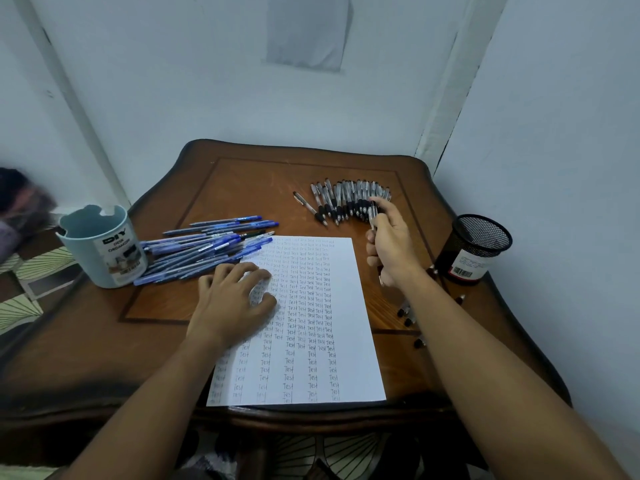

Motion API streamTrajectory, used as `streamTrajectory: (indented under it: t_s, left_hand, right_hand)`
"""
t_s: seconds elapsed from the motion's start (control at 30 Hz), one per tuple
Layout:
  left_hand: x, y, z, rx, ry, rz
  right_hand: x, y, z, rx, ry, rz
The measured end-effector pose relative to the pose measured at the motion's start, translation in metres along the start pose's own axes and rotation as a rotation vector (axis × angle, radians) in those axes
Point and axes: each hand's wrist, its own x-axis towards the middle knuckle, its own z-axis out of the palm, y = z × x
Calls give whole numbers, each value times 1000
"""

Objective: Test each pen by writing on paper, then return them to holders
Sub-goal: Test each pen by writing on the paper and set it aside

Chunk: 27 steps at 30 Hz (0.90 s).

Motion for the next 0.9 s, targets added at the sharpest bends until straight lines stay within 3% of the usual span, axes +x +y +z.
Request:
streamTrajectory:
  t_s: [0.37,0.53,0.73,0.9]
  left_hand:
    - [-1,0,-1,-30,19,5]
    - [-1,0,0,-35,29,5]
    - [0,0,1,-29,28,13]
    - [-1,0,1,-13,36,9]
  right_hand:
    - [1,4,5,282,1,84]
    - [7,16,9,58,79,31]
    - [11,32,19,33,35,28]
    - [16,36,27,-134,-4,-44]
